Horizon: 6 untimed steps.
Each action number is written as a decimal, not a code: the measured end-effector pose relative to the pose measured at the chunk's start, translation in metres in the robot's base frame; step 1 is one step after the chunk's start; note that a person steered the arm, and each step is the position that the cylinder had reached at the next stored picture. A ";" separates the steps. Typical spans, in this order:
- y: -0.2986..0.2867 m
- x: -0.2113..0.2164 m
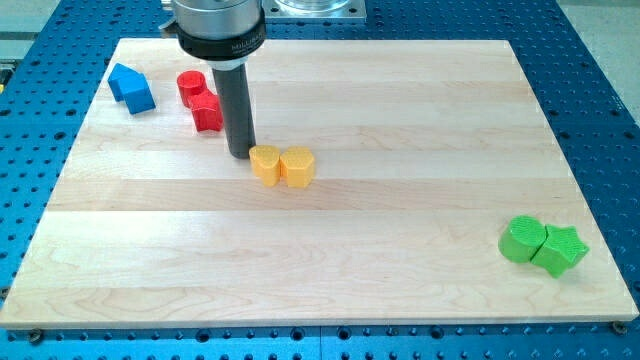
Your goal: Separate the yellow blocks
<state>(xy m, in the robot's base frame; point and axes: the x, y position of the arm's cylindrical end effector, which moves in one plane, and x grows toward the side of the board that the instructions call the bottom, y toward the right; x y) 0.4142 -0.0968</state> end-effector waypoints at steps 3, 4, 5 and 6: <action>-0.021 0.047; 0.009 0.038; 0.095 -0.001; 0.096 -0.002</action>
